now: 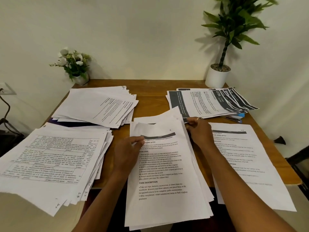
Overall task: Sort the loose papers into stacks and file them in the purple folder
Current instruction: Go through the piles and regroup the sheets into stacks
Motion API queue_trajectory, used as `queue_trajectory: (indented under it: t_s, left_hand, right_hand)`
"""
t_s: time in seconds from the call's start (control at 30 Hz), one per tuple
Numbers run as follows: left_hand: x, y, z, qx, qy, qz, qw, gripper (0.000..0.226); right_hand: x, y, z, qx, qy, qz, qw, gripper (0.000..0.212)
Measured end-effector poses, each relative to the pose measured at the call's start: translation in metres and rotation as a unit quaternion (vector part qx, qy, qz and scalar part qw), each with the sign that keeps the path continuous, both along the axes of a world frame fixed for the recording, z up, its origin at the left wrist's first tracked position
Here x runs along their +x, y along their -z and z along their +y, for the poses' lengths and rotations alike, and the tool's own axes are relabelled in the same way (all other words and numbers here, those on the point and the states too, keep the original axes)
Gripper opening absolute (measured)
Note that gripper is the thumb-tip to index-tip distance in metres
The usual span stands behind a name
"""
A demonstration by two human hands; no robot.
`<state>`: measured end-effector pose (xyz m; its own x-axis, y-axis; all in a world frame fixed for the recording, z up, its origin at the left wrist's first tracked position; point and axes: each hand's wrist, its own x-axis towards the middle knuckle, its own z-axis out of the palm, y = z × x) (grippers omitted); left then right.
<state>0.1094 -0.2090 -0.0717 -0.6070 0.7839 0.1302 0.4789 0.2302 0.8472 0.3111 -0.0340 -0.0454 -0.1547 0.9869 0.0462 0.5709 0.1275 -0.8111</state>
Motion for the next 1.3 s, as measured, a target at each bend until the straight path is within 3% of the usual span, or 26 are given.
queue_trajectory:
  t_s: [0.1,0.37,0.53,0.73,0.87,1.07,1.13,1.2,1.3]
  left_hand:
    - [-0.002,0.002,0.0,0.004,0.008,-0.021,1.0,0.011]
    - [-0.003,0.005,0.002,0.017,0.005,-0.054,0.998,0.008]
    - [-0.002,0.001,0.002,0.015,0.001,-0.056,0.998,0.007]
    - [0.0,-0.002,-0.001,0.02,0.004,-0.049,0.999,0.01]
    - [-0.001,-0.002,-0.001,0.021,0.005,-0.042,0.999,0.01]
    - [-0.003,0.002,-0.001,0.02,0.006,-0.032,0.999,0.008]
    - [-0.002,0.001,-0.001,0.02,-0.002,-0.031,0.999,0.008]
    - [-0.002,0.001,-0.001,0.023,-0.004,-0.026,0.999,0.01]
    - [-0.003,0.001,0.0,0.019,-0.002,-0.021,1.0,0.012]
  right_hand:
    - [-0.002,0.0,0.011,-0.036,0.001,0.04,0.999,0.024]
    - [-0.011,0.001,0.017,-0.04,-0.027,0.035,0.998,0.015]
    - [-0.015,-0.006,0.013,-0.12,-0.016,0.109,0.987,0.012]
    - [-0.014,-0.007,0.009,-0.054,-0.072,-0.003,0.996,0.021]
    - [-0.014,-0.005,0.0,0.04,-0.1,-0.071,0.992,0.01]
    - [-0.014,-0.001,-0.015,0.086,-0.113,-0.147,0.979,0.01]
    - [-0.015,0.001,-0.014,0.082,-0.098,-0.12,0.984,0.025]
    - [-0.015,-0.002,-0.012,0.049,-0.058,-0.028,0.997,0.035]
    - [-0.011,-0.006,-0.006,-0.01,-0.001,0.113,0.994,0.024]
